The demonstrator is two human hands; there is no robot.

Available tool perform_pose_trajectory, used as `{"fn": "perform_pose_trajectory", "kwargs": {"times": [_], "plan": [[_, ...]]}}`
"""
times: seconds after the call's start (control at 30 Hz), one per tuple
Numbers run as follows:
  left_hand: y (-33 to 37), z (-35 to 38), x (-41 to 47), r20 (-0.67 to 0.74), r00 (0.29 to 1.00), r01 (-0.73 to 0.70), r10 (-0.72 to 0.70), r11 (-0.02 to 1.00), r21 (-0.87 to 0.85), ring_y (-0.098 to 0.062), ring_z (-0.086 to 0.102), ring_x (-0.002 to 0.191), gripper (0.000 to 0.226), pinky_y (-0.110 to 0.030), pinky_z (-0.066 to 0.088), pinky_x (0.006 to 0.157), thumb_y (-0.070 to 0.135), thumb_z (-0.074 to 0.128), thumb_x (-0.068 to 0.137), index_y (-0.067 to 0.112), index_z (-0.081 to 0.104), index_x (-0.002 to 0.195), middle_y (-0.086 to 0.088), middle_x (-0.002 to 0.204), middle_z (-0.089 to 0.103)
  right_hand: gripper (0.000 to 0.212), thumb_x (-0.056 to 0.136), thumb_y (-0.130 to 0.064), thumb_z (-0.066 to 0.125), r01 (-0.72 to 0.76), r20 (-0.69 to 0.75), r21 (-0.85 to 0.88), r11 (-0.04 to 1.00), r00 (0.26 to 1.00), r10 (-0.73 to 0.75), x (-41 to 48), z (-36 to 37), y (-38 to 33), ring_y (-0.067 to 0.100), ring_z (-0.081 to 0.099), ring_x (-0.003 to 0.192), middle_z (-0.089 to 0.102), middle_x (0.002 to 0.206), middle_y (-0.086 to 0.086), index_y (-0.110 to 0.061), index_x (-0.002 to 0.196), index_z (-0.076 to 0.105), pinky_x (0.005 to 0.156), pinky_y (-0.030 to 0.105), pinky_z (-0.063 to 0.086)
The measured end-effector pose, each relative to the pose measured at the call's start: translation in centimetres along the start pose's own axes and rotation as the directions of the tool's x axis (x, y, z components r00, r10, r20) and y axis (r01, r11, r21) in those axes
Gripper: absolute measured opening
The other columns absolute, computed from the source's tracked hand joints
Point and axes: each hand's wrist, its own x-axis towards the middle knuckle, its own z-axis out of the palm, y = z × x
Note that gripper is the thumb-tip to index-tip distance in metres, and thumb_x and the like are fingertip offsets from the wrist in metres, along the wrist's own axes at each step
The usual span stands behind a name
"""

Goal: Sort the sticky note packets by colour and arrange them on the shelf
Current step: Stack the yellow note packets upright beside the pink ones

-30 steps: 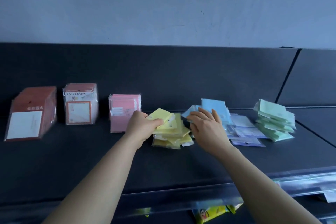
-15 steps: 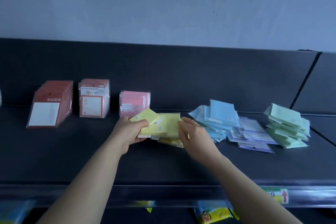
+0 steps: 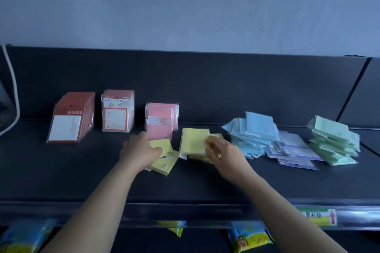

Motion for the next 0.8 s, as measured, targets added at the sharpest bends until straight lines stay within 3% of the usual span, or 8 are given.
{"fn": "perform_pose_trajectory", "kwargs": {"times": [0.07, 0.13, 0.23, 0.37, 0.47, 0.57, 0.7, 0.8], "plan": [[1.6, 0.5, -0.2, -0.116, 0.976, -0.165, 0.186, 0.971, 0.175, -0.026, 0.051, 0.117, 0.04, -0.037, 0.042, 0.095, 0.043, 0.055, 0.086, 0.026, 0.059, 0.122, 0.002, 0.127, 0.057, 0.024, 0.098, -0.024, 0.049, 0.001, -0.002, 0.005, 1.0, 1.0, -0.001, -0.3, 0.1, -0.2, 0.011, 0.05, 0.085, 0.056, 0.093, -0.01, -0.014, 0.118, 0.058, 0.072, 0.023, 0.036], [3.5, 1.2, -0.9, -0.043, 0.964, -0.25, 0.261, 0.953, 0.17, -0.021, 0.056, 0.107, 0.035, -0.035, 0.037, 0.088, 0.055, 0.051, 0.088, 0.03, 0.064, 0.109, 0.011, 0.111, 0.066, 0.025, 0.097, -0.025, 0.05, 0.008, 0.002, 0.008, 1.0, 1.0, -0.008, -0.4, 0.3, -0.6, 0.011, 0.05, 0.085, 0.057, 0.094, -0.01, -0.014, 0.118, 0.058, 0.074, 0.025, 0.039], [4.5, 2.1, -1.0, 0.088, 0.969, -0.234, 0.23, 0.972, 0.026, -0.015, 0.061, 0.084, 0.037, -0.033, 0.041, 0.075, 0.058, 0.066, 0.078, 0.024, 0.062, 0.093, 0.008, 0.09, 0.067, 0.028, 0.098, -0.025, 0.05, -0.002, 0.004, 0.024, 1.0, 1.0, 0.002, -0.6, 0.5, -0.8, 0.012, 0.054, 0.091, 0.062, 0.105, -0.006, -0.015, 0.123, 0.057, 0.082, 0.027, 0.044], [3.0, 0.5, -0.2, 0.07, 0.981, -0.167, 0.182, 0.97, -0.175, -0.015, 0.063, 0.074, 0.021, -0.028, 0.045, 0.061, 0.034, 0.069, 0.083, 0.015, 0.063, 0.091, 0.001, 0.086, 0.067, 0.037, 0.1, -0.026, 0.045, -0.124, -0.034, 0.003, 0.992, 0.992, 0.124, -0.8, 0.4, 0.0, 0.014, 0.044, 0.13, 0.05, 0.139, -0.005, -0.015, 0.135, 0.052, 0.099, 0.016, 0.031], [1.7, -0.7, 0.8, 0.03, 0.987, -0.141, 0.159, 0.937, -0.32, -0.021, 0.065, 0.081, 0.012, -0.036, 0.055, 0.07, 0.023, 0.056, 0.092, 0.015, 0.062, 0.099, -0.003, 0.092, 0.067, 0.036, 0.098, -0.029, 0.049, -0.133, 0.002, -0.007, 0.991, 0.991, 0.133, -0.8, 0.9, -0.4, 0.011, 0.051, 0.122, 0.056, 0.134, -0.009, -0.018, 0.131, 0.056, 0.094, 0.017, 0.037], [1.0, -1.2, 1.2, 0.037, 0.994, -0.075, 0.104, 0.879, -0.47, -0.027, 0.068, 0.083, 0.011, -0.048, 0.059, 0.075, 0.015, 0.05, 0.094, 0.016, 0.061, 0.09, -0.009, 0.094, 0.067, 0.032, 0.094, -0.031, 0.056, -0.112, -0.016, -0.002, 0.994, 0.994, 0.112, -0.6, 1.6, -1.2, 0.006, 0.05, 0.118, 0.061, 0.125, -0.013, -0.023, 0.125, 0.062, 0.091, 0.011, 0.033], [0.5, -1.7, 1.3, -0.055, 0.994, -0.105, 0.089, 0.824, -0.556, -0.022, 0.067, 0.078, 0.009, -0.035, 0.058, 0.059, 0.016, 0.053, 0.095, 0.012, 0.061, 0.092, -0.008, 0.091, 0.067, 0.025, 0.093, -0.028, 0.06, -0.065, 0.067, 0.052, 0.997, 0.996, 0.061, -0.7, 1.9, -1.7, -0.001, 0.051, 0.11, 0.061, 0.112, -0.023, -0.028, 0.116, 0.067, 0.09, 0.004, 0.034], [0.1, -1.5, 1.7, -0.113, 0.989, -0.145, 0.1, 0.834, -0.533, -0.022, 0.064, 0.082, 0.01, -0.04, 0.054, 0.072, 0.023, 0.058, 0.093, 0.014, 0.061, 0.093, -0.004, 0.09, 0.066, 0.029, 0.095, -0.021, 0.055, -0.161, -0.009, 0.06, 0.985, 0.987, 0.162, -0.4, 1.4, -1.2, 0.004, 0.049, 0.119, 0.059, 0.126, -0.012, -0.02, 0.123, 0.064, 0.097, 0.01, 0.034]]}}
